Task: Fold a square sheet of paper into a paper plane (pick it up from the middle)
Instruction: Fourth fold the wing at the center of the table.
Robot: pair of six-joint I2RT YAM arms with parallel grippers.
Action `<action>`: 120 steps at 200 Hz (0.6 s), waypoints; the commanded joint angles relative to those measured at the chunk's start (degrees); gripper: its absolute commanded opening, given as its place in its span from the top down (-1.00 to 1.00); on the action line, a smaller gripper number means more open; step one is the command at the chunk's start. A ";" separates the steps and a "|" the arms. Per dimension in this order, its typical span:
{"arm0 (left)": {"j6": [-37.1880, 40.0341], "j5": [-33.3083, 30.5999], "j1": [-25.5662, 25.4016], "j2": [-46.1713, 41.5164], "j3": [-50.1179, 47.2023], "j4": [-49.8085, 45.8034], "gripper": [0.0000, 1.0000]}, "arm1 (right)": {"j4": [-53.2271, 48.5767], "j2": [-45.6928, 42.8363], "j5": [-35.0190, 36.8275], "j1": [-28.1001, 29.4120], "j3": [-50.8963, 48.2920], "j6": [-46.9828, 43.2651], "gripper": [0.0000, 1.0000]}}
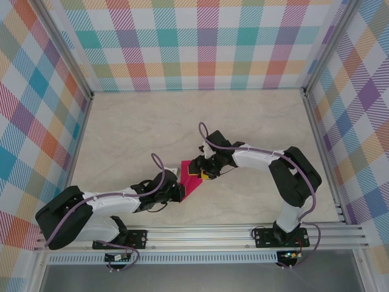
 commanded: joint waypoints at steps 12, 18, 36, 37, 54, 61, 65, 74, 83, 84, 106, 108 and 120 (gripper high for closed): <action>1.09 1.09 0.43 1.27 0.82 -0.56 0.98 | -2.11 0.90 0.14 0.34 2.25 0.11 -0.13; 1.10 1.11 0.44 1.22 0.72 -0.39 0.98 | -2.48 1.07 0.12 0.34 2.51 0.02 -0.13; 1.12 1.11 0.39 1.21 0.73 -0.44 0.98 | -2.90 1.46 0.04 0.34 2.99 0.09 -0.14; 1.14 1.11 0.42 1.21 0.75 -0.46 0.98 | -2.92 1.44 0.04 0.34 3.00 0.09 -0.14; 1.15 1.21 0.40 1.13 0.84 -0.63 0.99 | -3.42 1.46 0.03 0.34 3.34 0.02 -0.14; 1.16 1.07 0.44 1.19 0.81 -0.71 0.98 | -3.30 1.26 0.03 0.40 3.29 0.06 -0.15; 1.16 1.00 0.43 1.09 0.70 -0.74 0.98 | -3.42 1.17 0.16 0.42 3.23 0.02 -0.15; 1.16 1.03 0.44 1.07 0.68 -0.74 0.99 | -3.71 0.86 0.44 0.36 3.18 -0.07 -0.15; 1.15 0.94 0.45 1.19 0.74 -0.74 0.98 | -3.92 0.42 0.84 0.38 2.97 -0.16 -0.16; 1.15 0.94 0.45 1.20 0.71 -0.70 0.98 | -3.92 0.35 0.92 0.36 2.95 -0.16 -0.16; 1.19 1.08 0.41 1.30 0.86 -0.79 0.99 | -4.46 -0.80 2.19 0.41 2.27 -0.25 -0.17; 1.29 1.11 0.40 1.28 0.90 -0.82 0.98 | -4.51 -0.93 2.44 0.42 2.23 -0.25 -0.17; 1.32 1.03 0.40 1.37 0.97 -0.91 0.99 | -4.53 -1.51 2.89 0.40 1.79 -0.18 -0.18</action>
